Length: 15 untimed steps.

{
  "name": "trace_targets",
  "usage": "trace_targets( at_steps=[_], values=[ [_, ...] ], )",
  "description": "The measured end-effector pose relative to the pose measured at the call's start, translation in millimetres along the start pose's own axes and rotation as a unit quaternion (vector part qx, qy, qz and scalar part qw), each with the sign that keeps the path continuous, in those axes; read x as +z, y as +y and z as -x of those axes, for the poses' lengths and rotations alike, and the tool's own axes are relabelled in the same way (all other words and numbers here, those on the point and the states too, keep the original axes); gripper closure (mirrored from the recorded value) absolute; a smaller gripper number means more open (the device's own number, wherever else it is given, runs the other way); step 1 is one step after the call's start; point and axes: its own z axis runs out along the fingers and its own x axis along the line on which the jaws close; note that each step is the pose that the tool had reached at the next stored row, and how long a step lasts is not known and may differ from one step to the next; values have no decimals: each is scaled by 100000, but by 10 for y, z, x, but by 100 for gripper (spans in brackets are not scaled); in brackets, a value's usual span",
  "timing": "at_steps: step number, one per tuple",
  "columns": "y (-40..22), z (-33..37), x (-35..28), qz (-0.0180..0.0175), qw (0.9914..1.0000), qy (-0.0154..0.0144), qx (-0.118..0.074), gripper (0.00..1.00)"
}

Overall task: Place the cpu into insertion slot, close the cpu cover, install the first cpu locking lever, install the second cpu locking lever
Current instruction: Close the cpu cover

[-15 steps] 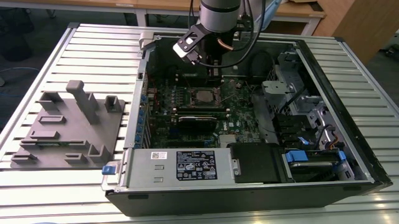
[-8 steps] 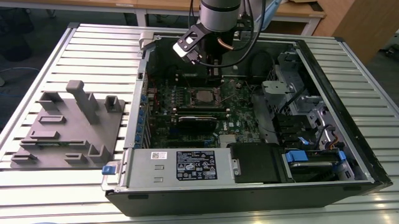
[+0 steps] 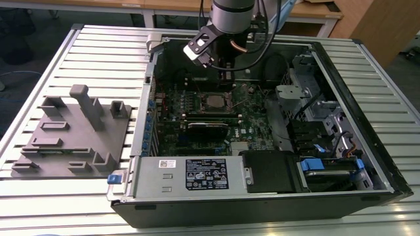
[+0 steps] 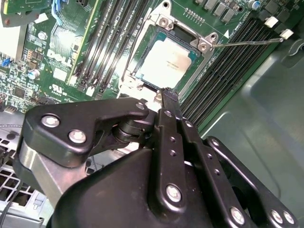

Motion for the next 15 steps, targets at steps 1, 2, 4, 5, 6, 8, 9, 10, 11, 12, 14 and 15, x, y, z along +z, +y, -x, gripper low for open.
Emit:
trace_targets(
  at_steps=[1, 2, 4, 5, 6, 8, 9, 10, 11, 12, 14, 15],
  values=[
    [2, 0, 0, 0, 100000, -1, -1, 89],
    [3, 0, 0, 3, 100000, 0, 6, 89],
    [13, 0, -6, 3, 100000, -1, 0, 89],
    [13, -1, -6, 4, 100000, 4, 2, 89],
    [14, -1, -7, 3, 100000, 1, 3, 89],
    [13, 0, -12, -6, 100000, -14, 2, 89],
    [14, 0, -16, -9, 100000, -21, 3, 89],
    [14, -1, -19, -2, 100000, -7, 3, 89],
    [14, -1, -23, 1, 100000, -2, 1, 89],
    [14, -1, -25, 5, 100000, 3, 3, 89],
    [14, -1, -25, 12, 100000, 16, 1, 89],
    [14, -1, -26, 10, 100000, 13, 2, 89]
  ],
)
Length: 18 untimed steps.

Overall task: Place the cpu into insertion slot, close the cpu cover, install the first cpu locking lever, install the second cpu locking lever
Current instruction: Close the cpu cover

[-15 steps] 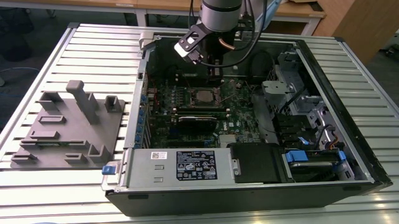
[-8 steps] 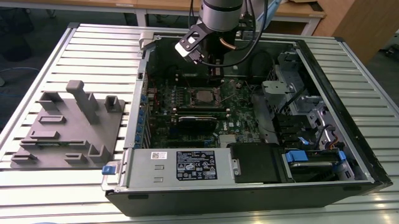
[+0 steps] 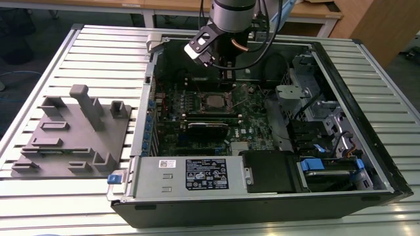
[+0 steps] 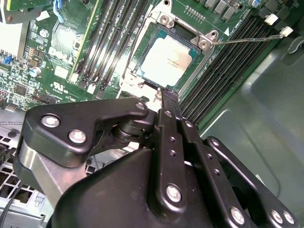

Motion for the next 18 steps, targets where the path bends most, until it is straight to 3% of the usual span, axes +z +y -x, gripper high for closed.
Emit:
trace_targets(
  at_steps=[18],
  values=[
    [47, 0, 0, -8, 100000, -15, 2, 89]
  ],
)
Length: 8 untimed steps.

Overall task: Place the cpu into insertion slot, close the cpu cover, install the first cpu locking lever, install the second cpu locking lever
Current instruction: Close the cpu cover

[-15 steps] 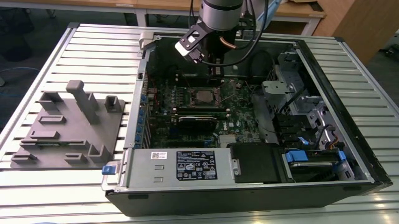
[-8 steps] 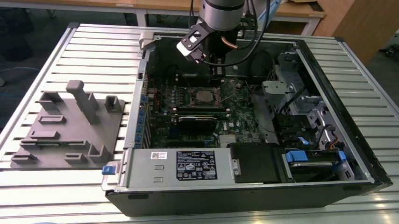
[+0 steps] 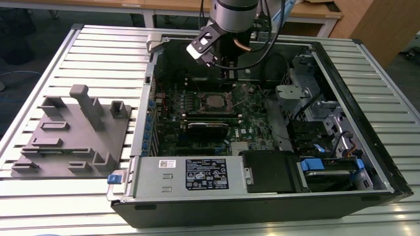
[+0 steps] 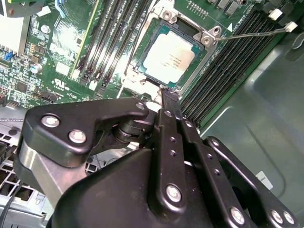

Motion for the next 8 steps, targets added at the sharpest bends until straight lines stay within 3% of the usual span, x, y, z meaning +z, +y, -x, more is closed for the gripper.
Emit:
trace_targets(
  at_steps=[8],
  values=[
    [76, 0, 3, 0, 100000, 4, -3, 89]
  ],
)
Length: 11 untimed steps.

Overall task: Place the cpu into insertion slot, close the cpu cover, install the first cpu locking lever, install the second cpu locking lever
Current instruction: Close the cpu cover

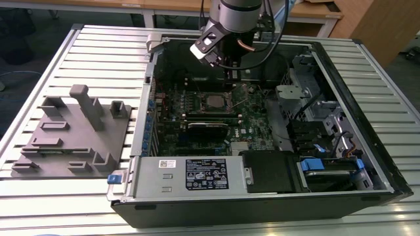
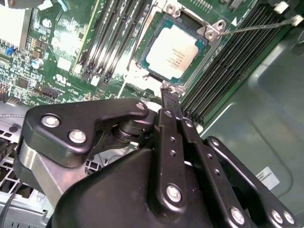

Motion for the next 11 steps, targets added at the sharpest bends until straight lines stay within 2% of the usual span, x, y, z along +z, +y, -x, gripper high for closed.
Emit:
trace_targets(
  at_steps=[11],
  values=[
    [38, 0, 2, 1, 100000, 2, -7, 89]
  ],
)
